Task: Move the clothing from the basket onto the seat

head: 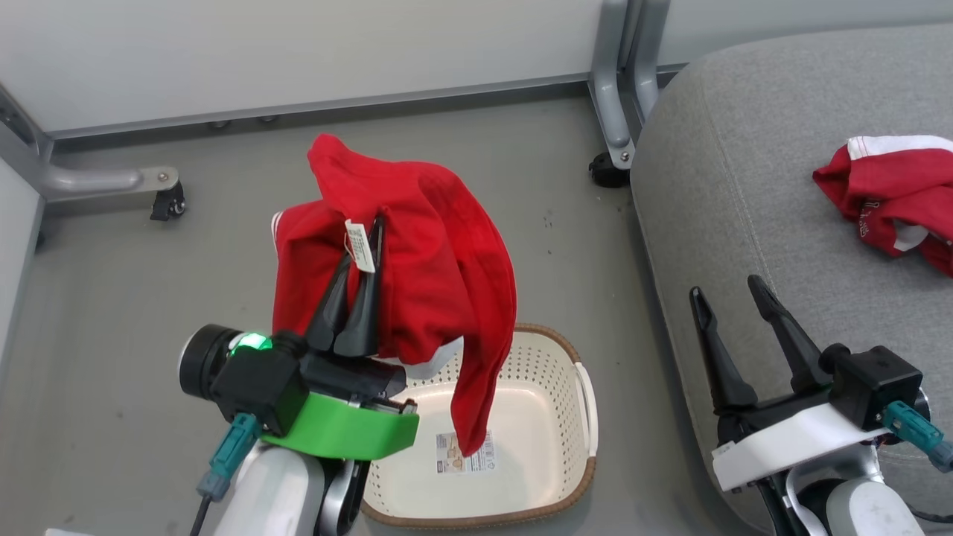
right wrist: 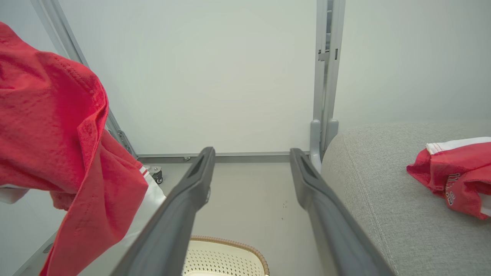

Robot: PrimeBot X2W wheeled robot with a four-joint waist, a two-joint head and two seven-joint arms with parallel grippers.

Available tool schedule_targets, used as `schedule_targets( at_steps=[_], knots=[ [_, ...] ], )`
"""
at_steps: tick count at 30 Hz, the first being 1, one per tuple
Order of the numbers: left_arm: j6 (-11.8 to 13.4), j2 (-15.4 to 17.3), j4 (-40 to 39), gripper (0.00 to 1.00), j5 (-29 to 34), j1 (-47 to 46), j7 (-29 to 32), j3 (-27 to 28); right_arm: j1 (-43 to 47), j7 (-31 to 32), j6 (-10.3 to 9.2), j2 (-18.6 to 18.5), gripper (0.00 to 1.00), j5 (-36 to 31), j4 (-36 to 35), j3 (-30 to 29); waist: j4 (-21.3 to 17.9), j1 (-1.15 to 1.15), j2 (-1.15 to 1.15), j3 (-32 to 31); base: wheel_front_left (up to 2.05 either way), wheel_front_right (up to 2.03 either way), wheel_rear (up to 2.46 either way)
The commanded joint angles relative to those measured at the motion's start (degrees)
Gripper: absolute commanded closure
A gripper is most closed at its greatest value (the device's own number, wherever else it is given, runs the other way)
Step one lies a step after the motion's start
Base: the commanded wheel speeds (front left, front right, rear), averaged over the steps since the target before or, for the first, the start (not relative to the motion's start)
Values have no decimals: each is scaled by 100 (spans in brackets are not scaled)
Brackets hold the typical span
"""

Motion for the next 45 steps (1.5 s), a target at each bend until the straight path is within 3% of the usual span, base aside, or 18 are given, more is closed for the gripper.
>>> schedule_targets(
  at_steps=[1, 29, 33, 45],
  knots=[
    [-28, -23, 17, 100, -23, 134, -3, 4, 123, 38, -2, 10, 0, -37, -17, 14, 40, 1, 0, -181, 0, 0, 0],
    [-173, 11, 142, 100, -113, 388, -3, -42, 242, 265, -2, 32, 0, 38, -111, 270, 38, 1, 0, -472, 0, 0, 0],
    [-187, 5, 112, 100, -85, 315, -3, -56, 22, 284, -2, -86, 0, 143, -103, 635, 50, 1, 0, -421, 0, 0, 0],
    [-242, -40, 40, 100, -35, 98, -3, -242, -1478, 116, -1, -420, 0, 1003, 476, 2638, 208, 1, 0, -201, 0, 0, 0]
  ],
)
